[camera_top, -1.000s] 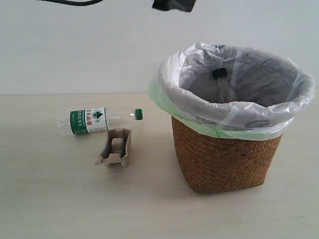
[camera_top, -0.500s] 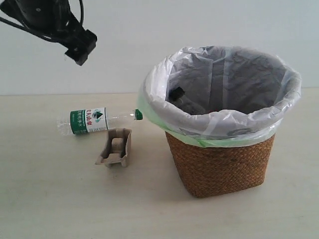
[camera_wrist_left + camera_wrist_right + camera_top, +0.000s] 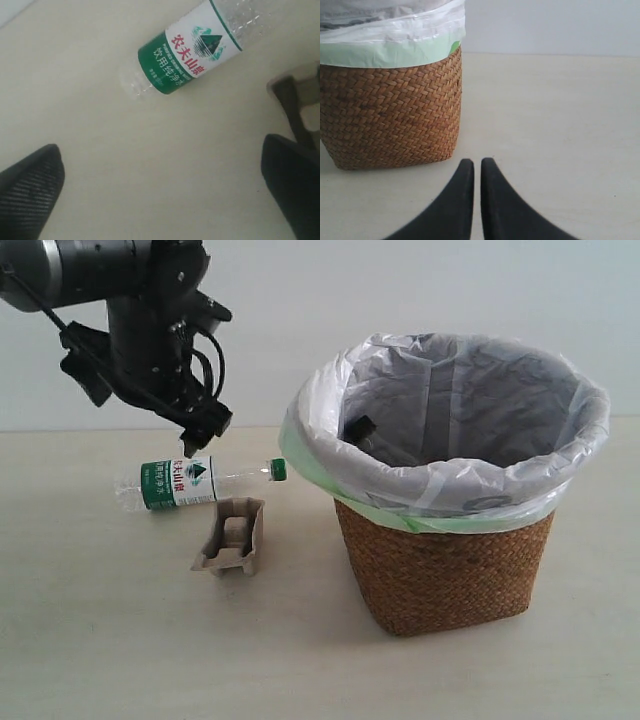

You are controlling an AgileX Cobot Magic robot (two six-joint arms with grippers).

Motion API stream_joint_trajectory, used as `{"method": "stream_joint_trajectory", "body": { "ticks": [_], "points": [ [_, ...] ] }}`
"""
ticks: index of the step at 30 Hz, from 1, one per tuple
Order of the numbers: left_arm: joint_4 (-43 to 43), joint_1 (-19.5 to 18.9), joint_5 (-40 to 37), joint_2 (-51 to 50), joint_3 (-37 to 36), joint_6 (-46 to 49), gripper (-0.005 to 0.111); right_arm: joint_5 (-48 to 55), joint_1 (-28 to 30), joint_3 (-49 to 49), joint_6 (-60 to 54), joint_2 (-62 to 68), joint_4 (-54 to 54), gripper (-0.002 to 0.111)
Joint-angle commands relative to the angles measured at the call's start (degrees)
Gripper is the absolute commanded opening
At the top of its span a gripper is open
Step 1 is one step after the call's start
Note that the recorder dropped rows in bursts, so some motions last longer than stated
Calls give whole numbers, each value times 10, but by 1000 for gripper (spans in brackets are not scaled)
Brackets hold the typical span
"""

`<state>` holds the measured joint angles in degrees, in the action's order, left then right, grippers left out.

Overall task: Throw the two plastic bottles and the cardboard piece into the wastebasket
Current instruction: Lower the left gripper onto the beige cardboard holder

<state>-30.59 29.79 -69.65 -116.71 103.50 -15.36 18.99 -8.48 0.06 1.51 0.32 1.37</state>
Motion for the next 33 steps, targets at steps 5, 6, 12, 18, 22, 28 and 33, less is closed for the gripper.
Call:
{"method": "stream_joint_trajectory", "body": {
  "ticks": [5, 6, 12, 18, 22, 28, 33],
  "points": [
    [102, -1, -3, -50, 0, 15, 68, -6, -1, -1, -2, -3, 5, 2],
    [116, -1, -3, -52, 0, 17, 64, -6, -1, -1, -2, -3, 5, 2],
    [220, -10, 22, -54, 0, 41, 47, -6, -1, -1, -2, -3, 5, 2],
    [405, -92, -1, -54, -7, 136, 47, -6, -1, -1, -2, -3, 5, 2],
    [550, -105, 52, -54, -34, 250, 49, -6, -1, -1, -2, -3, 5, 2],
    [410, -84, 99, -60, -37, 175, 108, -6, -1, -1, -2, -3, 5, 2],
    [415, -85, 102, -77, -37, 175, 106, -6, -1, -1, -2, -3, 5, 2]
  ]
}}
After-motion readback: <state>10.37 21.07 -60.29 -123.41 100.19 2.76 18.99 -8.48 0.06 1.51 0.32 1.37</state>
